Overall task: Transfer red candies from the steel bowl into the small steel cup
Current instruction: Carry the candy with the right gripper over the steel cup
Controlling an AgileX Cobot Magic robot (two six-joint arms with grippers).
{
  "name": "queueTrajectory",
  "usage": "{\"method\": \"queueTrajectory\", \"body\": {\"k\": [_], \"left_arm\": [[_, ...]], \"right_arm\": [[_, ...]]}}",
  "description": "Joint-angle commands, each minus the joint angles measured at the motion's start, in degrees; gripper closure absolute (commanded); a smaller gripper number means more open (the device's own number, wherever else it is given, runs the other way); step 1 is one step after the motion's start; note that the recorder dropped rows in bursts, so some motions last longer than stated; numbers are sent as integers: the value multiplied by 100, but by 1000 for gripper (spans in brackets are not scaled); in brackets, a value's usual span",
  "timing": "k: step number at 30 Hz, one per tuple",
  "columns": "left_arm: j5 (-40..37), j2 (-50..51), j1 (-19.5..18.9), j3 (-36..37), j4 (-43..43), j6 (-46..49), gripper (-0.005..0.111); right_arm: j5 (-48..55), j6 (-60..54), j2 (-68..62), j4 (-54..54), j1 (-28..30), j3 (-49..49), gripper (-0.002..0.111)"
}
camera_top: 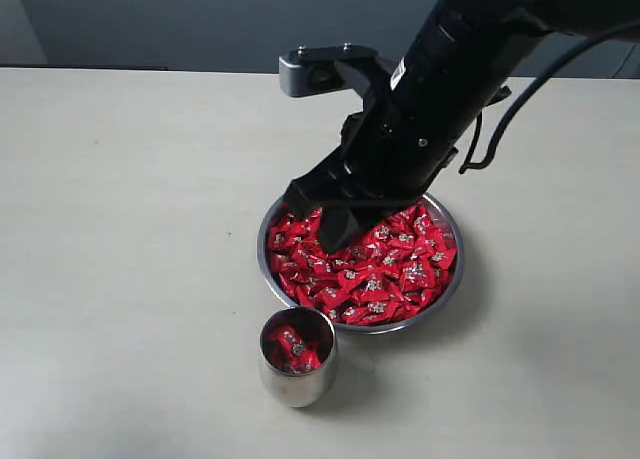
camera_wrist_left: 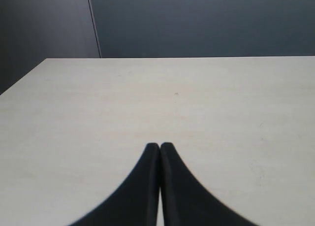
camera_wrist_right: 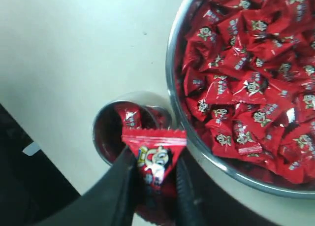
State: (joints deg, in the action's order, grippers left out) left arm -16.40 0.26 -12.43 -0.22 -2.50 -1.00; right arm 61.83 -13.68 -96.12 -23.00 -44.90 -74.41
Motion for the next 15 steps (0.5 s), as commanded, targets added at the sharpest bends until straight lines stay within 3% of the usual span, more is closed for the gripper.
{"method": "queueTrajectory", "body": {"k": [1, 6, 15], "left_arm": [[10, -26, -5, 22, -7, -15, 106], [10, -26, -5, 22, -7, -15, 106], [10, -26, -5, 22, -7, -15, 106]], "right_arm": [[65, -181, 60, 71, -481, -15, 97], [42, -181, 38, 476, -856, -15, 97], [30, -156, -406, 296, -884, -4, 97]]}}
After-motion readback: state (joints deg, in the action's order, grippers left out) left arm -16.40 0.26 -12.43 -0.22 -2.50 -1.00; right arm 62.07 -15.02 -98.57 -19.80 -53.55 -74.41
